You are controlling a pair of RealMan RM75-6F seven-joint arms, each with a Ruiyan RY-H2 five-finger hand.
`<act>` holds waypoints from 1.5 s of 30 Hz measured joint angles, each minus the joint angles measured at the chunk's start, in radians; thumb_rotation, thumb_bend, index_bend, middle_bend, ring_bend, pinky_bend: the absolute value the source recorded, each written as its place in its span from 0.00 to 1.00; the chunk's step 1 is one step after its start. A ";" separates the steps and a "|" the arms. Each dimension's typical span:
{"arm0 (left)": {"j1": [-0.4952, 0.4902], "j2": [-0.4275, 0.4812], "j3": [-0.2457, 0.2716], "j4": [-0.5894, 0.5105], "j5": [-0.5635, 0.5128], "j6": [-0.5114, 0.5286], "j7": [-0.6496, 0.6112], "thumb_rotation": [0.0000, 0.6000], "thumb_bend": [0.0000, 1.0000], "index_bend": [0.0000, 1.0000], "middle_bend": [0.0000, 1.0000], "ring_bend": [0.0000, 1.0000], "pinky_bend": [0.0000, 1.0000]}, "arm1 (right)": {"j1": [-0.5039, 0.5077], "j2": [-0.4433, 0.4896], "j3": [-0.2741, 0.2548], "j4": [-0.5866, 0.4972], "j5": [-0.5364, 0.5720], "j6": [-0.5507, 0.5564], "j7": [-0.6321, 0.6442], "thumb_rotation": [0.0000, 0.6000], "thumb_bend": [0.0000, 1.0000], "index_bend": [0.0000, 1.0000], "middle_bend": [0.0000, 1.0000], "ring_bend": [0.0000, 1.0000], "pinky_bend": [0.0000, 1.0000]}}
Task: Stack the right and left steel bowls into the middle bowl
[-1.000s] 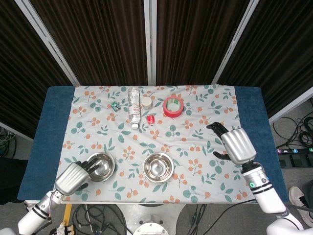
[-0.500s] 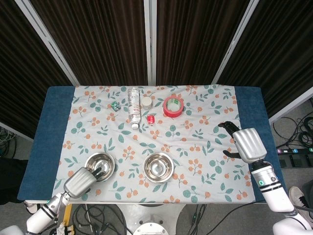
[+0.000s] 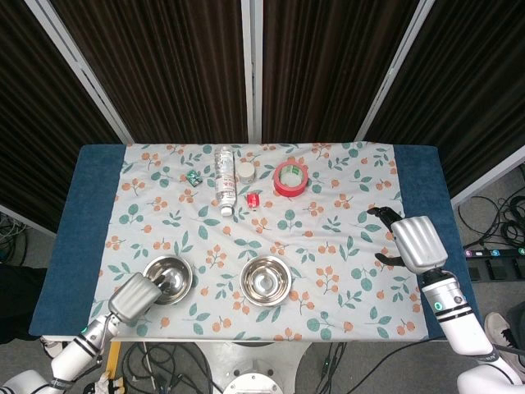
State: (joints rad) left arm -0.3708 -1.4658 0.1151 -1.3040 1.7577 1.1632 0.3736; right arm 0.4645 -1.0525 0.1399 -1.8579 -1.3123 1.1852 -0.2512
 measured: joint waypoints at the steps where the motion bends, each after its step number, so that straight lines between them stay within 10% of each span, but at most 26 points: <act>1: -0.001 -0.004 0.000 0.005 -0.001 -0.001 0.003 1.00 0.18 0.49 0.51 0.82 0.87 | 0.000 0.000 0.000 0.001 0.002 -0.001 0.000 1.00 0.00 0.24 0.33 0.88 0.88; 45: -0.019 -0.106 0.003 0.133 0.031 0.105 0.013 1.00 0.33 0.71 0.75 0.99 0.97 | -0.026 0.015 -0.010 0.041 0.053 -0.039 0.029 1.00 0.00 0.25 0.45 0.88 0.88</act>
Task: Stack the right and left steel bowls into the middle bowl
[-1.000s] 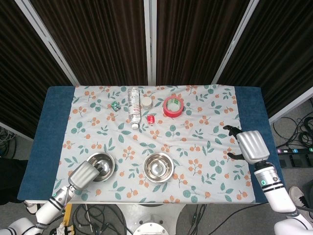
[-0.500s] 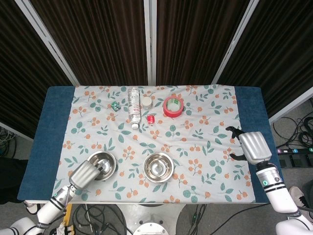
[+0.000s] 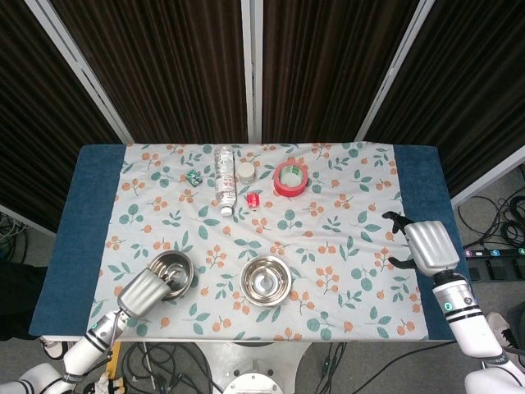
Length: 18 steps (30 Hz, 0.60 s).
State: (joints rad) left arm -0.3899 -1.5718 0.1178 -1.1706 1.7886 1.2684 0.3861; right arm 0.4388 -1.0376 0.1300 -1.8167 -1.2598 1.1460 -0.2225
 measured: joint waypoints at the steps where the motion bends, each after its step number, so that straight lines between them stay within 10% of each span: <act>1: -0.001 -0.001 0.000 0.001 0.003 0.006 -0.002 1.00 0.33 0.71 0.75 0.99 0.97 | 0.000 0.000 0.000 0.000 0.000 0.000 0.001 1.00 0.00 0.25 0.45 0.88 0.88; 18: -0.143 -0.005 -0.064 -0.172 0.070 -0.070 0.113 1.00 0.33 0.71 0.75 0.99 0.97 | -0.038 0.035 0.041 -0.005 -0.008 0.085 0.083 1.00 0.00 0.25 0.41 0.88 0.88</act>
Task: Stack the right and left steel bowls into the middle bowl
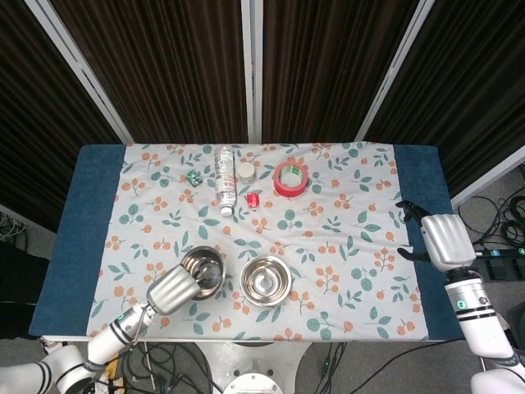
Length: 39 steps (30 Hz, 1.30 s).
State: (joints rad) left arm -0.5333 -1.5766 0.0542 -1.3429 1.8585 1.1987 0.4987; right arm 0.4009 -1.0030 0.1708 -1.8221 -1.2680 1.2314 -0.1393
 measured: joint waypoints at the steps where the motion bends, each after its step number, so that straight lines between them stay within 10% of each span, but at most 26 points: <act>1: -0.014 -0.005 -0.009 -0.011 0.002 -0.014 0.010 1.00 0.33 0.71 0.75 0.99 0.97 | -0.004 0.004 0.003 0.001 0.000 0.005 0.007 1.00 0.00 0.25 0.41 0.88 0.88; 20: -0.171 -0.183 -0.092 0.001 -0.042 -0.167 0.077 1.00 0.32 0.70 0.74 0.99 0.96 | -0.049 0.027 0.018 0.067 0.013 0.019 0.125 1.00 0.00 0.25 0.41 0.88 0.88; 23: -0.176 -0.193 -0.093 0.018 -0.056 -0.170 0.075 1.00 0.24 0.53 0.66 0.98 0.95 | -0.051 0.025 0.019 0.076 0.013 0.016 0.139 1.00 0.00 0.25 0.40 0.88 0.88; 27: -0.179 -0.169 -0.090 -0.001 -0.087 -0.195 0.074 1.00 0.16 0.39 0.57 0.96 0.94 | -0.053 0.026 0.021 0.088 0.013 0.010 0.152 1.00 0.00 0.25 0.40 0.88 0.88; 39: -0.068 0.035 -0.089 -0.161 -0.233 -0.132 0.254 1.00 0.13 0.38 0.49 0.78 0.84 | -0.070 0.018 0.009 0.091 -0.005 0.021 0.142 1.00 0.00 0.25 0.40 0.86 0.86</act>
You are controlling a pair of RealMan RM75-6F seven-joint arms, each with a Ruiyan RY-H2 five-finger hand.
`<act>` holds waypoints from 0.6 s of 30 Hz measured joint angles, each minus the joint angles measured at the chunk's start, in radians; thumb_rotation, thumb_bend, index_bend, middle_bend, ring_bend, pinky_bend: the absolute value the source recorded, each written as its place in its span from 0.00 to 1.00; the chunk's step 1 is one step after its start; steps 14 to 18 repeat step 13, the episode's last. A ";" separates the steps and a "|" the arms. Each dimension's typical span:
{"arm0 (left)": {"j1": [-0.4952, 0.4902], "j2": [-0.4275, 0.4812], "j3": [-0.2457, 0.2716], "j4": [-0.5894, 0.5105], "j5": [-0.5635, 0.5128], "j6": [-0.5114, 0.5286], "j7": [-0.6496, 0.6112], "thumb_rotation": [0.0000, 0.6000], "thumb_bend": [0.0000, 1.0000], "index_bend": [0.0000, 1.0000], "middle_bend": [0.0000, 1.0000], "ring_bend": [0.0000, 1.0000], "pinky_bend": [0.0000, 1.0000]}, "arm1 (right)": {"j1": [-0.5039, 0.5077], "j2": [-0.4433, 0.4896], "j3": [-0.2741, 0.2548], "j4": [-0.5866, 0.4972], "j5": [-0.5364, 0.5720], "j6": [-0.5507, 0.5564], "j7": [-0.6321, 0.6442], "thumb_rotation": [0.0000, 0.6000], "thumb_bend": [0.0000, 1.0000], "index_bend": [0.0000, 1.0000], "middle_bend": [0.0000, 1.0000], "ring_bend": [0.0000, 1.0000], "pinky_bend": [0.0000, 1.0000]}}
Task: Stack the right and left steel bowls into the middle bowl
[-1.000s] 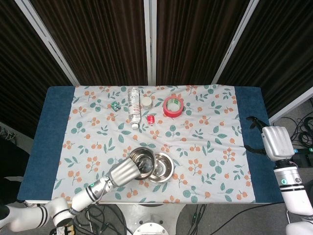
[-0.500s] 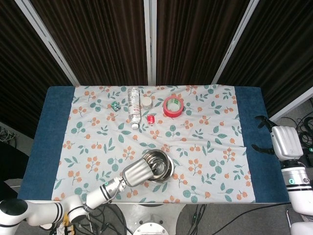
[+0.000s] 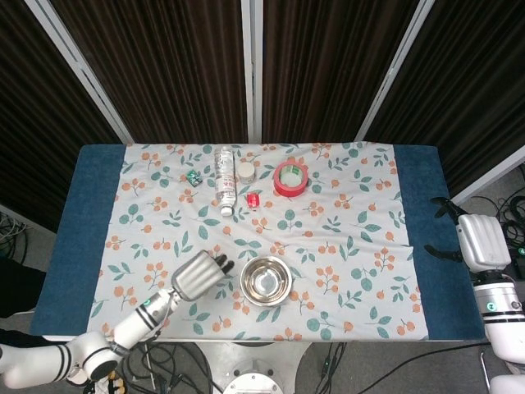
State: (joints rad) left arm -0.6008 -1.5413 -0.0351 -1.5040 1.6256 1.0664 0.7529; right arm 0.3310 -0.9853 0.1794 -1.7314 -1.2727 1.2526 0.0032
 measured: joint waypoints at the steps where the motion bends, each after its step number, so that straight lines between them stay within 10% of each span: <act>1: 0.020 0.018 -0.002 -0.010 -0.021 0.021 0.000 1.00 0.12 0.36 0.45 0.68 0.79 | -0.002 -0.005 -0.003 0.004 -0.006 0.004 -0.003 1.00 0.00 0.25 0.39 0.79 0.83; 8: 0.140 0.100 -0.007 -0.027 -0.114 0.146 -0.186 1.00 0.06 0.22 0.16 0.16 0.30 | -0.028 -0.102 -0.060 0.098 -0.116 0.065 -0.052 1.00 0.00 0.23 0.14 0.08 0.17; 11: 0.188 0.121 -0.003 -0.009 -0.135 0.194 -0.323 1.00 0.04 0.22 0.15 0.15 0.27 | -0.049 -0.162 -0.087 0.161 -0.155 0.104 -0.082 1.00 0.00 0.17 0.07 0.01 0.01; 18: 0.222 0.133 0.002 0.021 -0.142 0.230 -0.409 1.00 0.04 0.22 0.15 0.15 0.27 | -0.063 -0.198 -0.099 0.200 -0.166 0.123 -0.104 1.00 0.00 0.14 0.05 0.00 0.00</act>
